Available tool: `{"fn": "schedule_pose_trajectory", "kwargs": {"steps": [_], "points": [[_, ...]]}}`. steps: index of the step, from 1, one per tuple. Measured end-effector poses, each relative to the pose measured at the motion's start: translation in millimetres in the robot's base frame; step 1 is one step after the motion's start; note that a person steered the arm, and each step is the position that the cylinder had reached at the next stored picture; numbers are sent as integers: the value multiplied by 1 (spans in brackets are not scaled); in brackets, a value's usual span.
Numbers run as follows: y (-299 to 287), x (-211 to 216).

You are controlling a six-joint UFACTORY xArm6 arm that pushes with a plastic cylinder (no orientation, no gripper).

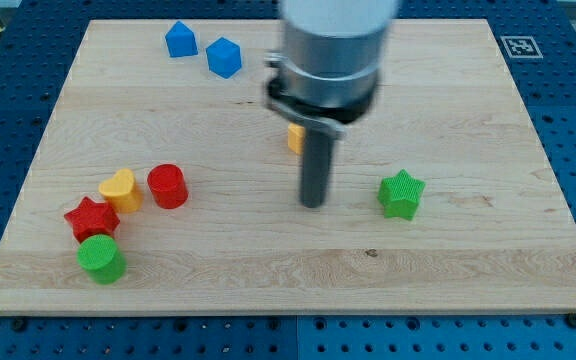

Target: Point your arm at yellow heart

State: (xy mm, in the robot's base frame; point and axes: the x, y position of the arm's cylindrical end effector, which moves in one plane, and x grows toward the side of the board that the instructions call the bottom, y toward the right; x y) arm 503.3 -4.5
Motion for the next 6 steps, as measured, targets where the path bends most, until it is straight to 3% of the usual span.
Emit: {"fn": "schedule_pose_trajectory", "kwargs": {"steps": [2, 3, 4, 5, 6], "points": [[-134, -52], [-212, -64], [-275, -49], [-261, -20], [-195, -15]]}}
